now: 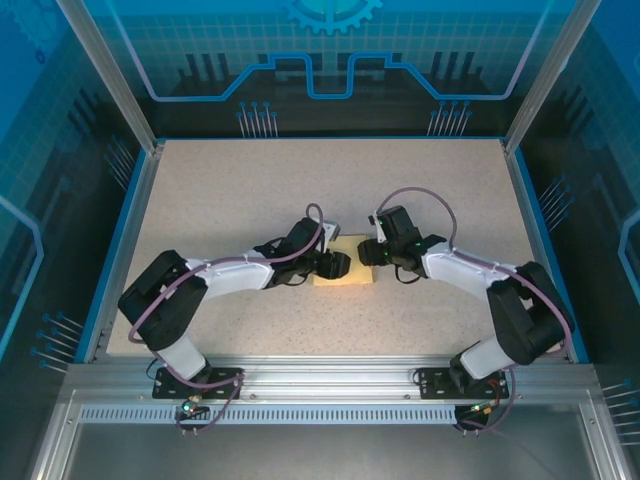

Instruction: Fold the paper box

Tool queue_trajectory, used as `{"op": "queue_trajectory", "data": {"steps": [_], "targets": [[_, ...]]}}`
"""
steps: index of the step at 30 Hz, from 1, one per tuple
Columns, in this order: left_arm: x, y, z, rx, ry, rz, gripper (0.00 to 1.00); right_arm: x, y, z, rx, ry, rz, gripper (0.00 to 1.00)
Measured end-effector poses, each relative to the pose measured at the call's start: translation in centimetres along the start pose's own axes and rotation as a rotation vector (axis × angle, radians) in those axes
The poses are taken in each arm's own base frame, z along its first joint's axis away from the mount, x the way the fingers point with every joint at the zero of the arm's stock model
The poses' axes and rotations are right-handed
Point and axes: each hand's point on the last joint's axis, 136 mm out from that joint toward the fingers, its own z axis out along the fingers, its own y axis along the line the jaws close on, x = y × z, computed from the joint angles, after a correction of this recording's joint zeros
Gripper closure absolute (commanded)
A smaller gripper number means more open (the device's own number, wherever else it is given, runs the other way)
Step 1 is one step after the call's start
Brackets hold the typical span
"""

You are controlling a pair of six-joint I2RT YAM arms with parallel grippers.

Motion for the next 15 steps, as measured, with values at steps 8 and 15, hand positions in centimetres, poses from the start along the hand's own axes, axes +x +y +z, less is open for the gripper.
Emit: {"op": "queue_trajectory", "data": {"steps": [8, 15], "targets": [[-3.8, 1.9, -2.5, -0.042, -0.1, -0.014, 0.32, -2.2, 0.2, -5.9, 0.001, -0.124, -0.03, 0.37], [-5.9, 5.3, -3.8, -0.104, -0.133, -0.053, 0.21, 0.2, 0.1, -7.6, -0.004, -0.079, -0.067, 0.13]]}}
